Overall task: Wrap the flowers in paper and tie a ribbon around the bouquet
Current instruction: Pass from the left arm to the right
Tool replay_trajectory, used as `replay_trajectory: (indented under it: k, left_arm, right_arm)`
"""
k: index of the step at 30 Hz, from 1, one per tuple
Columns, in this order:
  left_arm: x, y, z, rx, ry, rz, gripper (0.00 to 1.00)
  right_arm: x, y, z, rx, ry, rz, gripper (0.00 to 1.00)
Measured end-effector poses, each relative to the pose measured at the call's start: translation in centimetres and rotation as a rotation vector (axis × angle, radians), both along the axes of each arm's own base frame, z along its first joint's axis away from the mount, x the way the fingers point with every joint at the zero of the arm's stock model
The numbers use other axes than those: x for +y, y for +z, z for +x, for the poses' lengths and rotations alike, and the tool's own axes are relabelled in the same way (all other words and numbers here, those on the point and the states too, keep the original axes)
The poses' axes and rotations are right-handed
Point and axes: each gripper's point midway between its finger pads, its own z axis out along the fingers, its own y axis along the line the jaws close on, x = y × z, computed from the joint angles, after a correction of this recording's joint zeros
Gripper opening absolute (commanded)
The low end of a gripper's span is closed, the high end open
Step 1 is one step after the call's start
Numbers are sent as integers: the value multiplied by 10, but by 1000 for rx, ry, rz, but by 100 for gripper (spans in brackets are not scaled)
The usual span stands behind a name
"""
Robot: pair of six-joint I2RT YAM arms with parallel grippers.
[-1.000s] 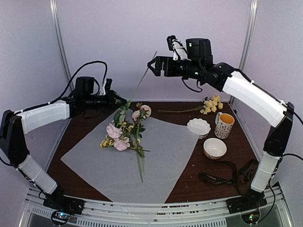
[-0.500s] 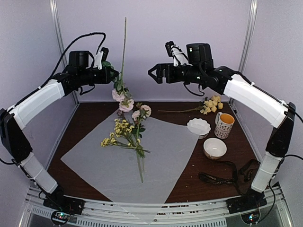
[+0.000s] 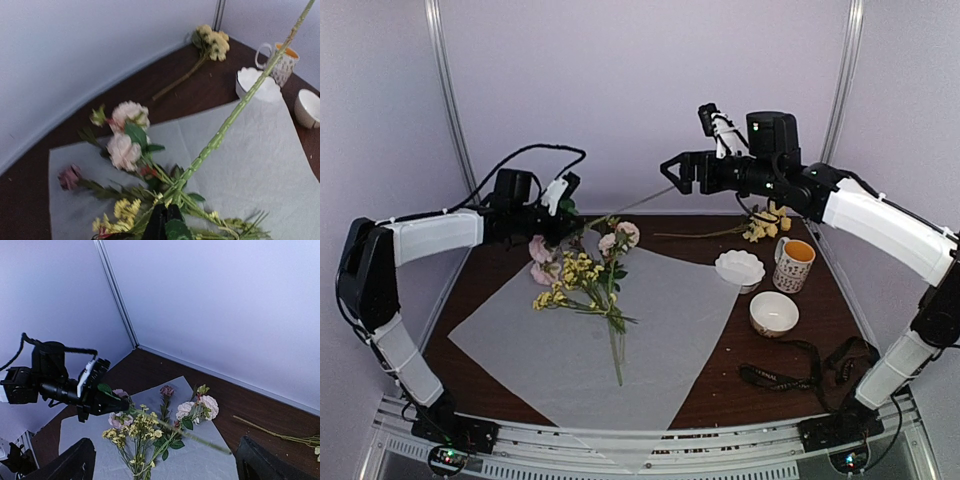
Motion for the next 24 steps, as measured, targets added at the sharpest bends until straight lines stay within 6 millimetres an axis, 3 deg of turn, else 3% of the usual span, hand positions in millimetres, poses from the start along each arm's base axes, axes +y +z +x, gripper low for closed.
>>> replay_trajectory:
  k: [2,5,9,12,15,17,21,24]
  left_arm:
    - [3,-54,-24,100,-39,59,0]
    - [9,-104,-54,198,-79,142,0]
    - [4,-119,-69,222,-118,187,0]
    - [2,-120,-71,215,-129,197,0]
    - [4,-122,-72,217,-129,203,0]
    - [5,-125,-74,221,-131,207,0]
    - [5,-128,-75,229,-132,210,0]
    - [5,-128,-75,229,-133,209,0]
  right_arm:
    - [-2,-4,-9,-5,26,-11,99]
    - [-2,-6,-17,-14,58,-22,96]
    - [9,-12,-15,-1,94,-39,93]
    - [28,-28,-2,46,131,-76,82]
    - [54,-65,12,143,191,-154,75]
    - [70,-103,16,228,239,-215,75]
    - [88,-195,0,414,330,-356,76]
    - [96,-249,-15,534,396,-441,76]
